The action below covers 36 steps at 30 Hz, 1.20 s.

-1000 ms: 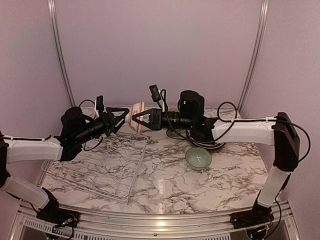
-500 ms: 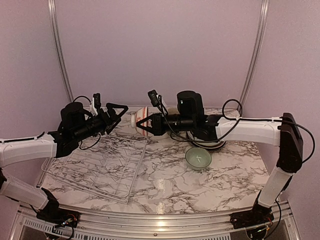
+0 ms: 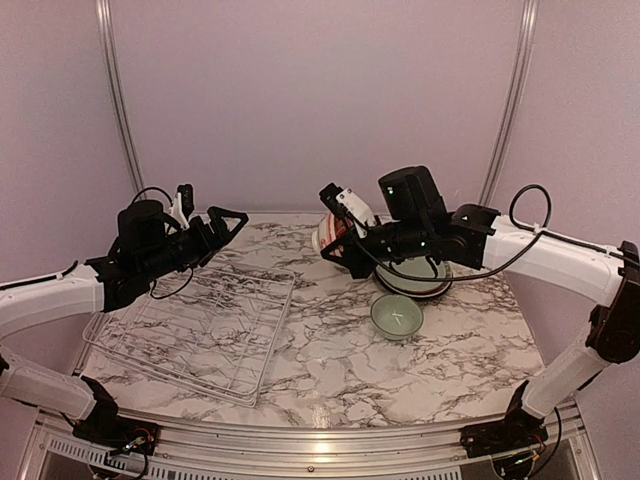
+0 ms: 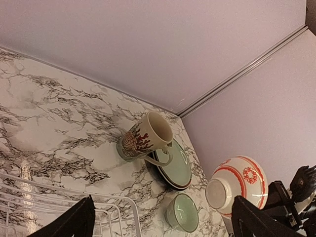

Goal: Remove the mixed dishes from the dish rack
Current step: Place the bowl in the bowl.

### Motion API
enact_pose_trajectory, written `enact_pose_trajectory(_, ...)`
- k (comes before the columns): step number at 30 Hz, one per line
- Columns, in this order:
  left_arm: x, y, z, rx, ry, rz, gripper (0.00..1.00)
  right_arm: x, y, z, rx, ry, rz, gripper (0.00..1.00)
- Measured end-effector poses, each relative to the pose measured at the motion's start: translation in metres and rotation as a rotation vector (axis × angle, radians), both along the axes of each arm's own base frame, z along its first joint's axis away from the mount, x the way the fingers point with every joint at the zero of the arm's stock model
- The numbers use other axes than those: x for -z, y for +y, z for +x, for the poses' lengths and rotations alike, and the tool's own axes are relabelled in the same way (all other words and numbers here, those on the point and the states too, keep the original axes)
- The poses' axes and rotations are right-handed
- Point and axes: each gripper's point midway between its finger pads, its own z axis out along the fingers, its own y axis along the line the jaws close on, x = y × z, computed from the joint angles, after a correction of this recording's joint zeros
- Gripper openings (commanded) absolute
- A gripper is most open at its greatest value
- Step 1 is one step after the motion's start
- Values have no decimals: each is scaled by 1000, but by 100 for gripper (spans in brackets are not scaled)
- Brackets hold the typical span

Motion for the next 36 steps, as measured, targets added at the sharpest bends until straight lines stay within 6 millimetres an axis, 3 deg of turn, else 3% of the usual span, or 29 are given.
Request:
enact_pose_trajectory(7, 8, -4, 3, 8, 16, 13, 99, 55, -57, 3, 155, 54, -328, 0)
enact_pose_trajectory(14, 10, -5, 3, 15, 24, 12, 99, 91, -103, -7, 258, 141, -558, 0)
enact_pose_trajectory(21, 10, -5, 3, 16, 23, 13, 99, 120, -116, -7, 310, 203, -662, 0)
enact_pose_trajectory(28, 2, 1, -1, 3, 9, 19, 99, 161, -123, -6, 328, 295, -768, 0)
enact_pose_trajectory(36, -3, 5, -2, -9, -5, 16, 99, 173, -128, -6, 335, 338, -797, 0)
